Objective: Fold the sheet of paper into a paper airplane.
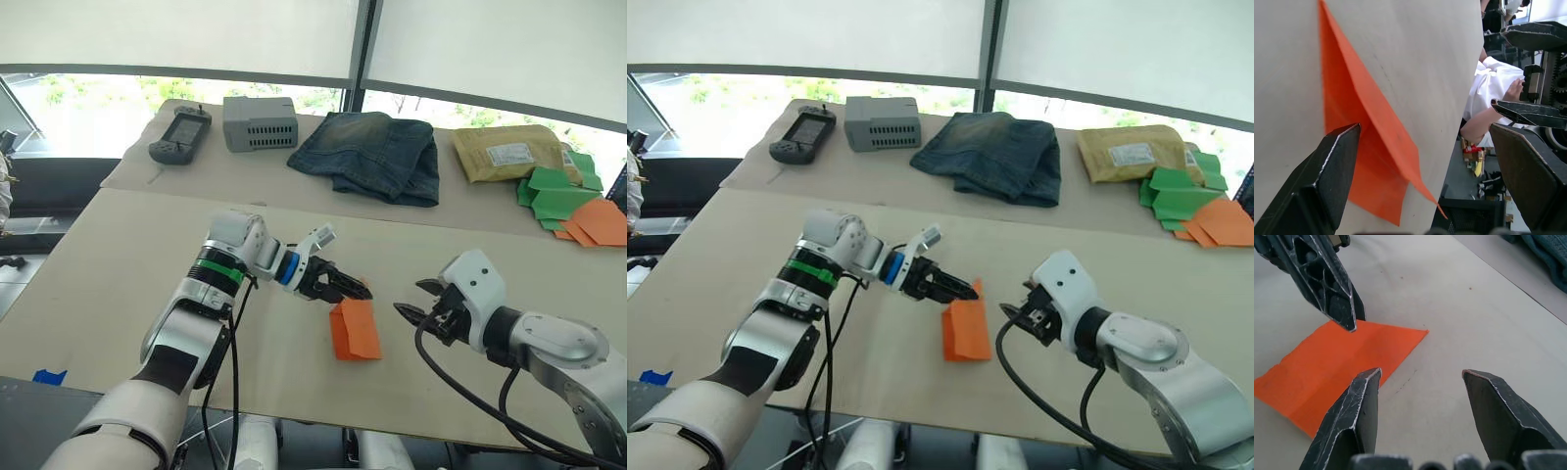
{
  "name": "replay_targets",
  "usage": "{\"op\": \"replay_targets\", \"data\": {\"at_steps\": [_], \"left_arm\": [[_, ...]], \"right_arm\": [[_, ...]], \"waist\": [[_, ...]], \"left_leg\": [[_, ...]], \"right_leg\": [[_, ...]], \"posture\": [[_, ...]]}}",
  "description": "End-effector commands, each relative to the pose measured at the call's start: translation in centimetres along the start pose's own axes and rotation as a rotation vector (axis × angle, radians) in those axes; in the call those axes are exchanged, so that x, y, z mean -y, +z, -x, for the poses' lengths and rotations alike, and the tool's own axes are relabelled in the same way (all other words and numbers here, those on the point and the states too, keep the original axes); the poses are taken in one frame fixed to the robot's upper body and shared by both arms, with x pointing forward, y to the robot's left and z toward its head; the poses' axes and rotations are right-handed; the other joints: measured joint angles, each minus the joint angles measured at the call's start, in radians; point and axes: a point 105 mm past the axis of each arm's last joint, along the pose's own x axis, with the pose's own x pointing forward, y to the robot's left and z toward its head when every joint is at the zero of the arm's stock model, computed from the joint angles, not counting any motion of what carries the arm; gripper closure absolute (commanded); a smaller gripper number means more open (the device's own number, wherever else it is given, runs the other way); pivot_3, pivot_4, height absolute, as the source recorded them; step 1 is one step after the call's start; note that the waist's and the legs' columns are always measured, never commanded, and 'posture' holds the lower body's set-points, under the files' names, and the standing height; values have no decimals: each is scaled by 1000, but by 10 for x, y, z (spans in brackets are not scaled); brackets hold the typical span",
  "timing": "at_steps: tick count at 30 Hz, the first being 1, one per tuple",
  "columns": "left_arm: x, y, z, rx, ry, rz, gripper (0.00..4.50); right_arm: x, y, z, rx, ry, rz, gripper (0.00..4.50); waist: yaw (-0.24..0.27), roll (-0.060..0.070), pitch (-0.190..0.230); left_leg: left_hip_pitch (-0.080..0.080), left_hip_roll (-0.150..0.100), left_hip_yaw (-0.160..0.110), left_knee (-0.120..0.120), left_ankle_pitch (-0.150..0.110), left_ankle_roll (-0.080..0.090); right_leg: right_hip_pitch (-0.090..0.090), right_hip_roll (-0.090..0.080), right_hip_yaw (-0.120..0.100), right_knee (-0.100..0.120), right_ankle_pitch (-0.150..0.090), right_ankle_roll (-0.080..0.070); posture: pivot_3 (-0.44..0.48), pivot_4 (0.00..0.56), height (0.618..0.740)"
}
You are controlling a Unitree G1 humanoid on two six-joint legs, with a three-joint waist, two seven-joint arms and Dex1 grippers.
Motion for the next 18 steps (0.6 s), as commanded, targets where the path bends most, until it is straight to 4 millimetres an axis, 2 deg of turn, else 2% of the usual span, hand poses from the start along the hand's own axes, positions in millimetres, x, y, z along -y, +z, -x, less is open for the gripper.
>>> {"op": "replay_targets", "data": {"at_steps": [1, 8, 12, 13, 18], "left_arm": [[24, 21, 0, 28, -20, -121, 616], [11, 21, -4, 48, 31, -50, 2936], [12, 20, 4, 82, 13, 28, 4268], [11, 20, 8, 97, 13, 48, 4440], [0, 22, 31, 253, 22, 110, 4440]], "right_arm": [[8, 8, 4, 32, -42, 41, 1495], [13, 8, 2, 31, -50, 50, 1495], [16, 9, 1, 34, -41, 57, 1495], [18, 9, 1, 37, -37, 59, 1495], [44, 3, 12, 129, -67, -8, 1495]], "waist": [[0, 0, 0], [-2, 0, 0], [-5, 0, 0], [-5, 0, 0], [-7, 0, 0]], "left_leg": [[0, 0, 0, 0, 0, 0], [0, -1, 0, 0, 0, 1], [0, -1, -1, 0, 1, 1], [0, -1, -1, 0, 1, 1], [0, -1, -3, 0, 1, 1]], "right_leg": [[0, 0, 0, 0, 0, 1], [1, -1, 0, 0, 1, 3], [0, -1, -1, 0, 4, 8], [0, -1, -1, 0, 4, 8], [1, -1, -1, 0, 4, 10]], "posture": [[0, 150, 716], [0, 150, 716], [0, 150, 716], [0, 150, 716], [0, 150, 716]]}}
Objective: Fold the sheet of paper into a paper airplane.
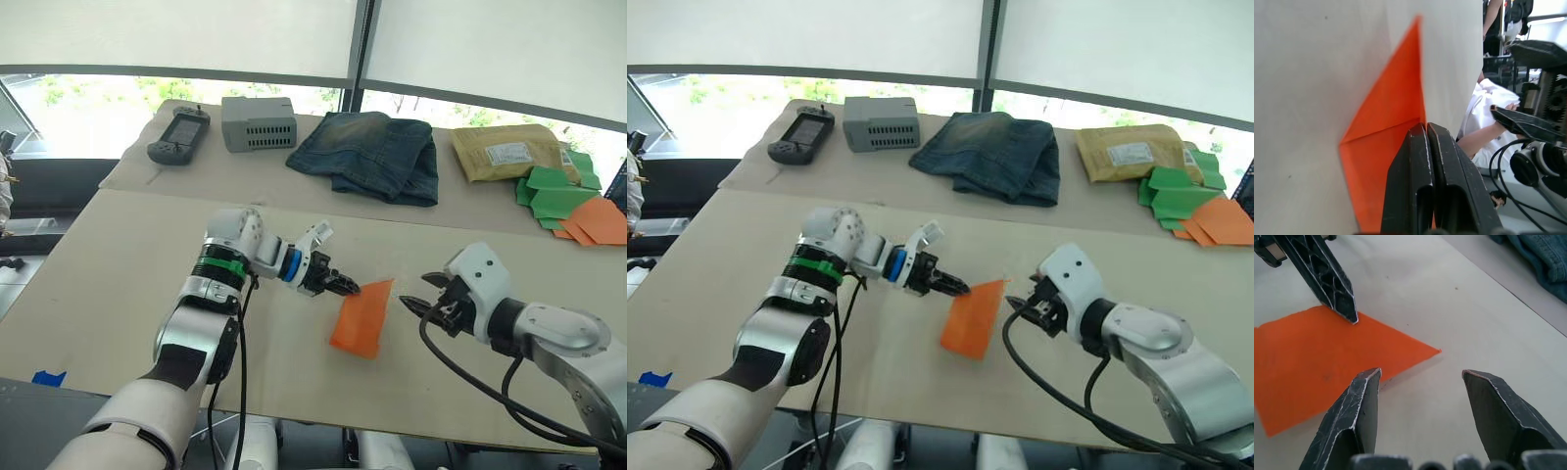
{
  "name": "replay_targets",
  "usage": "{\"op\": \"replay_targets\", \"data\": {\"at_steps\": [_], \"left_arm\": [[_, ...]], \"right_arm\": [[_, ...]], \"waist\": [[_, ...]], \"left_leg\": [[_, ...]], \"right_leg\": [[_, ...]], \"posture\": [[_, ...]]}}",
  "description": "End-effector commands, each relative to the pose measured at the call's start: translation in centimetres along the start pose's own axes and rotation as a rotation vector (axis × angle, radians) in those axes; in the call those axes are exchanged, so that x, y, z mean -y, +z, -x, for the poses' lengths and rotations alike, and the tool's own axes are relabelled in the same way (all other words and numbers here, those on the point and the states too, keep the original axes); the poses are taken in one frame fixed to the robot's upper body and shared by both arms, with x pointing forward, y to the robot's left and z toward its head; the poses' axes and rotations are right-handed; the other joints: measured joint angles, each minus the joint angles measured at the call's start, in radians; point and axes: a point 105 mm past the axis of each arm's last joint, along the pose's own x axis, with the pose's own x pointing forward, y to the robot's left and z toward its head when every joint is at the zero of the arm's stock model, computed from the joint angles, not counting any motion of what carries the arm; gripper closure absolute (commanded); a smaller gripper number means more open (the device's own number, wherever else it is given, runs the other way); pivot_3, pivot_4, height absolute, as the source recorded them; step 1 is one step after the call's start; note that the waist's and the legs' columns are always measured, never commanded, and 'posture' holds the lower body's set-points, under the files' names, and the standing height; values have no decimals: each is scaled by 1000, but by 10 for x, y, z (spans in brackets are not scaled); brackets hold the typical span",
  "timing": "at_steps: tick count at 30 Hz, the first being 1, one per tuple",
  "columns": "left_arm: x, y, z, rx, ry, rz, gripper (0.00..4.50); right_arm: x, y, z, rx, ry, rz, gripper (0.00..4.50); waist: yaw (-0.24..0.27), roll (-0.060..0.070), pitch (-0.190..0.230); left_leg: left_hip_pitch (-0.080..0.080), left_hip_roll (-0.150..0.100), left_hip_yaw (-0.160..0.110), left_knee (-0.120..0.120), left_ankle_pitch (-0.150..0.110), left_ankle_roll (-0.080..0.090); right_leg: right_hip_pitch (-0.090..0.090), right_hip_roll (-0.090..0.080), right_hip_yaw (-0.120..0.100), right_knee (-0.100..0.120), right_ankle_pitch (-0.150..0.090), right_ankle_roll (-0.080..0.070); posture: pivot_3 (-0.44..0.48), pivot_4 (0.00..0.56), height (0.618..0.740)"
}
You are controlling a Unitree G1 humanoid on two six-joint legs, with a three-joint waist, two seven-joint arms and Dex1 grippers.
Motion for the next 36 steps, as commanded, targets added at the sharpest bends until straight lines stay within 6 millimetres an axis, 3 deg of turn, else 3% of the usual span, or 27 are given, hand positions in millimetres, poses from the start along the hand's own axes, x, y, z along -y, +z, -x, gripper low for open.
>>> {"op": "replay_targets", "data": {"at_steps": [1, 6, 10, 12, 16, 21, 29, 36], "left_arm": [[5, 12, 17, 130, -29, -5, 4440], [-7, 12, 34, 288, -29, 59, 4440], [-17, 16, 45, 453, 6, 159, 4440], [-23, 17, 47, 552, 22, 253, 4440], [-24, 11, 35, 670, 41, 451, 4440], [-5, -5, 0, 604, 51, 528, 4440], [1, -14, 1, 547, 58, 597, 4440], [4, -24, 13, 537, 98, 565, 2287]], "right_arm": [[26, 2, 17, 106, -65, -9, 1495], [43, -24, 36, 181, -69, -101, 1495], [44, -51, 41, 152, -52, -102, 1495], [42, -54, 39, 153, -38, -98, 1495], [39, -53, 33, 151, -21, -73, 1495], [34, -39, 23, 168, 24, -26, 1495], [29, -20, 13, 199, 47, 15, 1495], [10, 0, 0, 243, 117, 22, 1495]], "waist": [[-1, 0, 0], [-6, 0, 0], [-15, 0, 0], [-19, 0, 0], [-40, -2, 2], [-38, -2, 2], [-2, -2, 2], [0, -4, 3]], "left_leg": [[0, 0, 0, 0, 0, 0], [1, 0, -1, -1, 0, 0], [2, 0, -3, 0, 0, 0], [6, -1, -3, 0, 0, 0], [11, -2, -3, 0, 0, 0], [17, -3, -5, -1, 0, -3], [15, -9, -3, -1, 0, -5], [12, -13, -4, -1, -1, -1]], "right_leg": [[0, 0, 0, 0, 0, 0], [1, 0, 1, 0, 0, 0], [2, -1, 1, 1, 1, 0], [6, -1, 1, 1, 1, 3], [11, -4, 2, 1, 1, 4], [15, -4, 2, 0, 2, 3], [16, -10, 2, -2, 6, 1], [13, -12, 7, -3, 5, 1]], "posture": [[0, 150, 716], [0, 150, 716], [0, 150, 716], [0, 150, 716], [0, 150, 716], [0, 150, 716], [0, 150, 716], [0, 150, 716]]}}
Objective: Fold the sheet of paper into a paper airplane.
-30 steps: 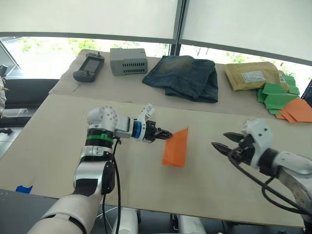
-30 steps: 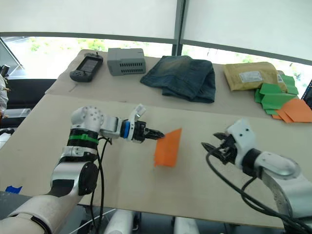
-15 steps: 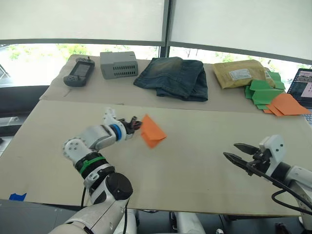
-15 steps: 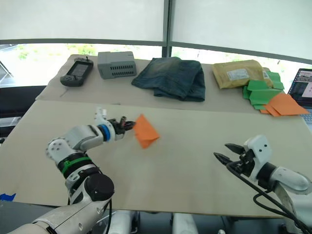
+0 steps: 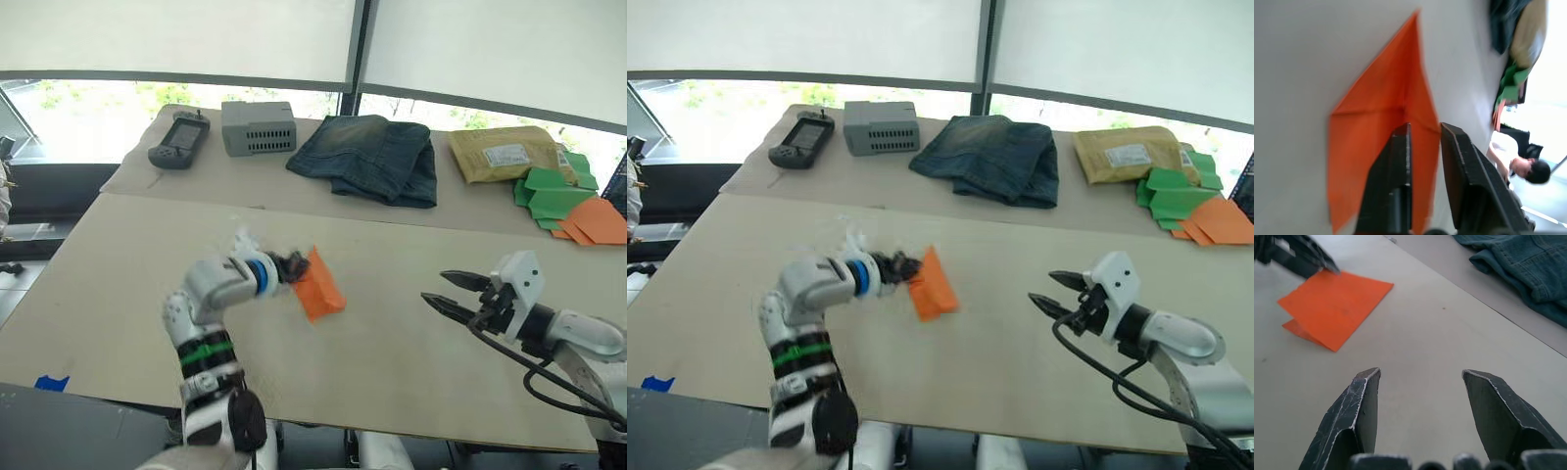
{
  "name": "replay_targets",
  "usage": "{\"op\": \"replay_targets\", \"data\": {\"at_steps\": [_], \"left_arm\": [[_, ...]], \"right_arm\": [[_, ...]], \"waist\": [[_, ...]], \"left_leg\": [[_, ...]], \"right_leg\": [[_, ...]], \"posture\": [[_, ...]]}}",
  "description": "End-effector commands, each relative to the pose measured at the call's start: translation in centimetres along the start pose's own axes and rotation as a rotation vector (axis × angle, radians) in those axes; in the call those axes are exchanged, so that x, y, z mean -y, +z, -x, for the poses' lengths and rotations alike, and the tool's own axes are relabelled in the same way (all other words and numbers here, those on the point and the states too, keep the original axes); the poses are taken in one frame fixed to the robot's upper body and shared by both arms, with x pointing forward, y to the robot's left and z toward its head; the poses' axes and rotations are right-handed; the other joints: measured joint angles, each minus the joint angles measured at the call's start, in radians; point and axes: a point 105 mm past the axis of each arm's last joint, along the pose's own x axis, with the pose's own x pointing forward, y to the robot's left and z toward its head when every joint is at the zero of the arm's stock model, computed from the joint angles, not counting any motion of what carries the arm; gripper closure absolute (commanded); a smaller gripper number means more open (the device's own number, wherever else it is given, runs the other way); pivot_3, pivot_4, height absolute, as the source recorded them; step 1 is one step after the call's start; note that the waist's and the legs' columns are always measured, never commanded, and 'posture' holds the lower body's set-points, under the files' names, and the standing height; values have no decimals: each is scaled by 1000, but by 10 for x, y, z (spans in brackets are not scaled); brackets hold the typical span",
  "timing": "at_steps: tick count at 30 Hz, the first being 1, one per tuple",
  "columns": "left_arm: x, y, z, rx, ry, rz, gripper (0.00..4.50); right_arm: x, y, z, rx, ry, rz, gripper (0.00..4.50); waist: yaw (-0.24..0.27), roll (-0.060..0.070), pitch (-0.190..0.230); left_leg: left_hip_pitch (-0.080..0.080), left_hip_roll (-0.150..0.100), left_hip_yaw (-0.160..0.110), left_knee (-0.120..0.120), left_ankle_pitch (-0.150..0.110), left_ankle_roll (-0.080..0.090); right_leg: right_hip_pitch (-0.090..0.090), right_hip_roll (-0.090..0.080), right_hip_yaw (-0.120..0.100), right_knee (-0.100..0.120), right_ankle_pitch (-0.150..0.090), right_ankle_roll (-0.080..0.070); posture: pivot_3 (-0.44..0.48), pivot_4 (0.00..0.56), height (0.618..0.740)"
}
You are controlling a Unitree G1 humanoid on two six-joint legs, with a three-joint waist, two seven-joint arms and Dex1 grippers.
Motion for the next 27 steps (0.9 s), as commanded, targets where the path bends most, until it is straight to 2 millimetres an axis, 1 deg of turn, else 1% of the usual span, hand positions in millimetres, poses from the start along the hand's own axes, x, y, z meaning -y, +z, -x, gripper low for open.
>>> {"op": "replay_targets", "data": {"at_steps": [1, 2, 3, 4, 6, 7, 10, 12, 14, 16, 17, 19, 20, 22, 23, 24, 25, 27], "left_arm": [[36, -7, 6, 9, -135, -43, 1918], [35, -2, 10, 29, -135, -57, 1556], [35, 1, 12, 43, -135, -67, 1289], [34, 9, 19, 70, -146, -101, 888], [34, 21, 30, 103, -180, -171, 265], [34, 28, 37, 117, -198, -209, 42], [27, 44, 62, 98, -235, -376, 42], [22, 48, 79, 44, -256, -474, 42], [22, 52, 102, 6, -276, -566, 42], [23, 53, 121, 10, -240, -669, 42], [24, 56, 127, 42, -205, -730, 42], [23, 57, 133, 91, -136, -860, 42], [26, 55, 135, 105, -151, -920, 42], [22, 47, 137, 80, -157, -1021, 42], [20, 44, 137, 65, -168, -1065, 42], [15, 41, 136, 41, -149, -1122, 42], [12, 41, 134, 53, -133, -1211, 42], [10, 40, 134, 64, -163, -1301, 42]], "right_arm": [[-13, 22, -10, 63, 40, 33, 1495], [-19, 24, -15, 73, 57, 29, 1495], [-22, 26, -18, 79, 69, 27, 1495], [-30, 28, -25, 85, 85, 13, 1495], [-43, 30, -36, 98, 108, -18, 1495], [-51, 33, -42, 110, 124, -39, 1495], [-68, 35, -58, 121, 146, -84, 1495], [-75, 36, -67, 121, 145, -116, 1495], [-83, 40, -77, 125, 139, -141, 1495], [-89, 44, -85, 124, 123, -176, 1495], [-91, 46, -89, 124, 116, -175, 1495], [-98, 49, -95, 121, 111, -188, 1495], [-101, 49, -98, 122, 110, -184, 1495], [-110, 47, -103, 107, 124, -156, 1495], [-112, 45, -105, 91, 116, -133, 1495], [-112, 43, -107, 76, 110, -99, 1495], [-111, 41, -108, 62, 92, -72, 1495], [-103, 37, -109, 33, 26, -39, 1495]], "waist": [[2, 0, 0], [2, 0, 0], [2, 0, 0], [2, 0, 0], [-3, 0, 0], [-6, 0, 0], [-22, 1, 0], [-26, 1, 0], [-27, 2, 0], [-26, 1, 1], [-26, 1, 1], [-22, 2, 1], [-22, 2, 1], [-23, 2, 1], [-24, 2, 1], [-26, 2, 1], [-28, 2, 1], [-28, 3, 2]], "left_leg": [[-2, 0, 0, 1, 0, 0], [-1, 0, 1, 1, 1, 0], [0, 0, 2, 1, 1, 0], [1, 0, 2, 1, 1, 0], [1, 0, 1, 1, 3, 0], [1, 0, 1, 1, 3, 0], [1, 2, -2, 0, 5, -1], [2, 2, -2, -1, 5, -2], [2, 2, -2, -1, 5, -2], [1, 3, -2, -1, 5, -2], [0, 3, -2, -1, 5, -2], [-3, 3, -2, -2, 5, -3], [-4, 2, -1, -3, 5, -4], [-5, 2, 2, -5, 3, -8], [-5, 1, 3, -6, 3, -8], [-6, 1, 3, -6, 4, -8], [-6, 2, 4, -8, 4, -9], [-6, 2, 5, -11, 5, -11]], "right_leg": [[-1, 0, -2, 0, 0, -1], [1, 1, -4, 0, -2, -6], [2, 1, -5, 0, -3, -9], [3, 1, -5, 0, -3, -9], [3, 2, -6, 0, -3, -9], [3, 2, -6, 0, -3, -8], [2, 5, -6, 2, -4, -9], [1, 5, -7, 4, -5, -9], [1, 5, -8, 4, -5, -9], [-1, 5, -8, 3, -5, -10], [-2, 4, -9, 4, -5, -10], [-5, 4, -9, 4, -4, -12], [-6, 3, -9, 3, -4, -13], [-9, 1, -8, 3, -5, -14], [-9, 1, -8, 2, -5, -14], [-10, 1, -8, 2, -5, -14], [-12, 1, -7, 2, -5, -14], [-13, 1, -7, 1, -6, -16]], "posture": [[0, 150, 716], [0, 150, 716], [0, 150, 716], [0, 150, 716], [0, 150, 716], [0, 150, 716], [0, 150, 716], [0, 150, 716], [0, 150, 716], [0, 150, 716], [0, 150, 716], [0, 150, 716], [0, 150, 716], [0, 150, 716], [0, 150, 716], [0, 150, 716], [0, 150, 716], [0, 150, 716]]}}
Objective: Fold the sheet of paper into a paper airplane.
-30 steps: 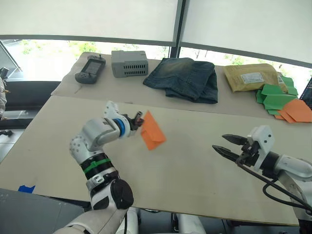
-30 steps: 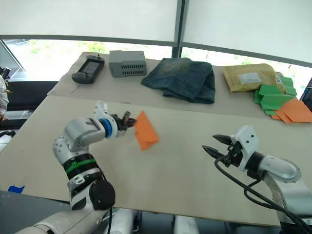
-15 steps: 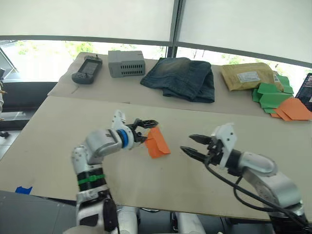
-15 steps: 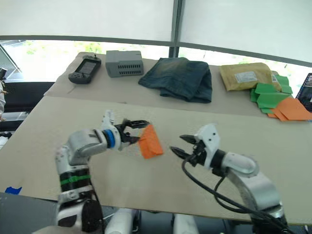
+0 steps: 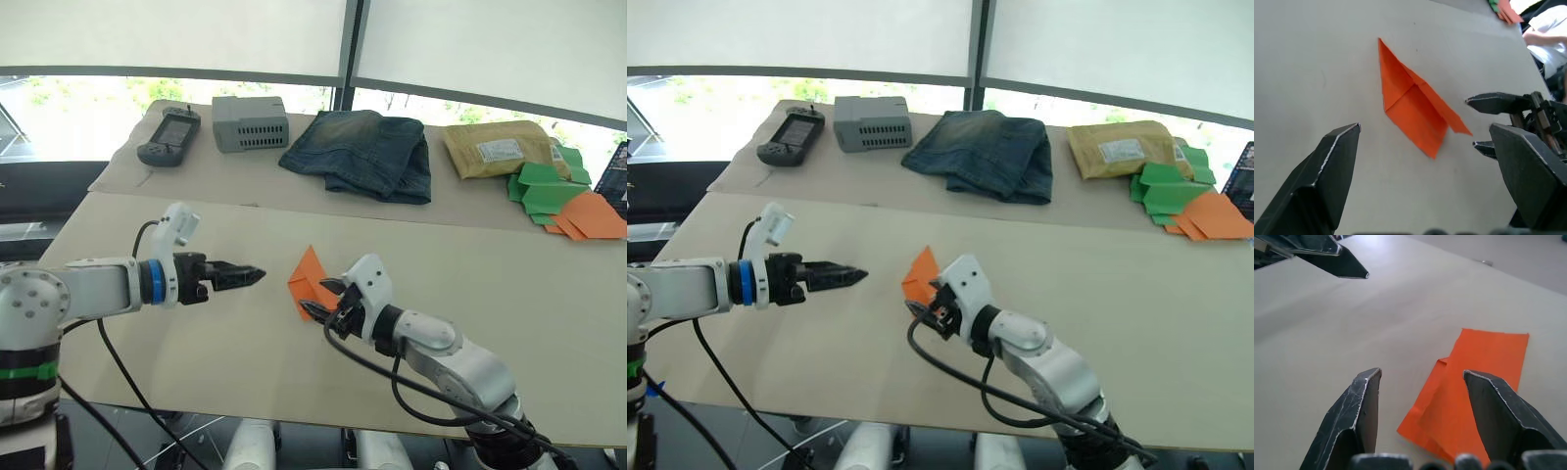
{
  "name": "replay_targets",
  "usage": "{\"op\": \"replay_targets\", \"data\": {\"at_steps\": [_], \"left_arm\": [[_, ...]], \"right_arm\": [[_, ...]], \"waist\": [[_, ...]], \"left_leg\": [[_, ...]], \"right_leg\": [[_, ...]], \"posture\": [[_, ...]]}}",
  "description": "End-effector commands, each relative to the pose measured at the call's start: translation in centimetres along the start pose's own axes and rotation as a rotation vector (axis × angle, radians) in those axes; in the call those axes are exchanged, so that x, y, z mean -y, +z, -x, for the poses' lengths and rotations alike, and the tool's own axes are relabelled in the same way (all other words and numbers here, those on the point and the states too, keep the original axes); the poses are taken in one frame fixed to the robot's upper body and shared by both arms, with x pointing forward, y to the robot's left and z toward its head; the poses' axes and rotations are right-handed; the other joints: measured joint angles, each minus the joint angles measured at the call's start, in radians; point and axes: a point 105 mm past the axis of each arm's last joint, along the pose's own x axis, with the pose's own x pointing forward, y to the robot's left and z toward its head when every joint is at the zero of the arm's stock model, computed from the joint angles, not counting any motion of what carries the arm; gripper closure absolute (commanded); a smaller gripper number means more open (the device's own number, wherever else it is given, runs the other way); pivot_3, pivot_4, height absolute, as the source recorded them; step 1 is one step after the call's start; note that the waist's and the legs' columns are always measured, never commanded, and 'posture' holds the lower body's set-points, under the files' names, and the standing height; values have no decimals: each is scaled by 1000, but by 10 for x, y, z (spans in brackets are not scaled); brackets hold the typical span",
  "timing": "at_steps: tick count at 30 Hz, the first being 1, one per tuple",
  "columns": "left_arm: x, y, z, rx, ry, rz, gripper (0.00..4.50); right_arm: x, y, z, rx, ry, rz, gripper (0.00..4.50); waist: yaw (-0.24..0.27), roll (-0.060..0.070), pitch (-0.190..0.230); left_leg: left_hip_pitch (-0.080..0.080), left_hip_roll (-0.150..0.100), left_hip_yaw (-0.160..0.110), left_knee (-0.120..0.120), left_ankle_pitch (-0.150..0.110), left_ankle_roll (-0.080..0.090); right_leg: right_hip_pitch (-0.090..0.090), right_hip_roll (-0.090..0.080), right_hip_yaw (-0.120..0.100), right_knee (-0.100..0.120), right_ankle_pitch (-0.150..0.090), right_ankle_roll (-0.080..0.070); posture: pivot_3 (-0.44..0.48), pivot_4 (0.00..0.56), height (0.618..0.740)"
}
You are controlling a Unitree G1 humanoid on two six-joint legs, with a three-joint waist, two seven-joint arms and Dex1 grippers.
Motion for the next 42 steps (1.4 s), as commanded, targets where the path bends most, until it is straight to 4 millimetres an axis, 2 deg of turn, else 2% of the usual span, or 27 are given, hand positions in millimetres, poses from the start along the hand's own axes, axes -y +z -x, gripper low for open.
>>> {"op": "replay_targets", "data": {"at_steps": [1, 2, 3, 5, 10, 16, 19, 21, 23, 26, 32, 35, 37, 40, 42], "left_arm": [[6, 5, 1, 42, -45, -228, 42], [11, 1, 2, 22, -107, -242, 3], [21, -7, 7, -24, -219, -164, 0], [31, -8, 14, -35, -322, -152, 0], [28, -12, 14, -52, -333, -192, 0], [32, -10, 9, -28, -392, -206, 0], [15, 10, -3, 83, -284, -267, 0], [18, 18, -9, 127, -291, -339, 0], [20, 22, -15, 144, -295, -394, 0], [13, 18, -26, 116, -251, -445, 0], [7, 11, -32, 77, -246, -488, 0], [7, 10, -33, 75, -252, -480, 0], [7, 8, -34, 63, -257, -480, 0], [8, 7, -34, 54, -268, -487, 0], [9, 10, -35, 63, -280, -491, 0]], "right_arm": [[14, 7, 2, 3, -119, 90, 1495], [18, 7, 3, -6, -150, 106, 1757], [20, 7, 3, -8, -172, 114, 2114], [23, 8, 3, -11, -193, 131, 2690], [21, 9, 4, -29, -150, 197, 4434], [27, 16, 19, -53, 81, 544, 4472], [29, 17, 29, -83, 255, 772, 4472], [35, 20, 33, -74, 346, 906, 4472], [38, 17, 37, -67, 419, 1002, 4472], [45, 11, 42, -34, 511, 1141, 4472], [52, 3, 43, 17, 572, 1175, 4472], [56, -8, 42, 1, 561, 1183, 4472], [59, -14, 42, -28, 549, 1144, 4472], [59, -8, 42, -8, 518, 1072, 4472], [57, -3, 45, -7, 512, 1059, 3871]], "waist": [[1, 1, 1], [1, 1, 1], [1, 1, 1], [0, 1, 1], [0, 2, 2], [1, 3, 3], [5, 5, 4], [4, 3, 5], [2, 3, 5], [2, 3, 5], [1, 3, 5], [2, 3, 5], [2, 3, 6], [2, 3, 6], [2, 3, 6]], "left_leg": [[0, 0, 0, -2, 1, -1], [0, 1, 0, -3, 1, -2], [0, 3, 0, -3, 1, -2], [-1, 6, 0, -3, 2, 0], [0, 8, 0, -3, 3, 2], [0, 7, 1, -3, 3, 2], [1, 7, -1, -3, 3, 2], [1, 7, -1, -2, 3, 3], [1, 7, -1, -1, 3, 3], [1, 7, -1, -1, 3, 3], [1, 8, -1, -1, 3, 3], [1, 8, -1, 0, 3, 3], [1, 8, -1, 1, 3, 3], [1, 8, -1, 3, 3, 3], [1, 9, -1, 4, 3, 3]], "right_leg": [[-1, 0, 0, 0, 0, -1], [-2, 1, 0, 0, -1, -2], [-2, 3, -1, 0, -2, -3], [-3, 5, -1, 1, -3, -3], [-3, 7, -2, 1, -7, 1], [-1, 6, -2, 1, -7, 3], [0, 8, -2, 1, -8, 4], [1, 9, -1, 1, -8, 4], [1, 10, -1, 1, -5, 9], [1, 10, 0, 1, -3, 12], [1, 10, 0, 2, -3, 12], [1, 10, 0, 3, -3, 12], [1, 10, 0, 4, -3, 12], [1, 10, 0, 4, -2, 12], [1, 10, 0, 5, -2, 11]], "posture": [[0, 150, 716], [0, 150, 716], [0, 150, 716], [0, 150, 716], [0, 150, 716], [0, 150, 716], [0, 150, 716], [0, 150, 716], [0, 150, 716], [0, 150, 716], [0, 150, 716], [0, 150, 716], [0, 150, 716], [0, 150, 716], [0, 150, 716]]}}
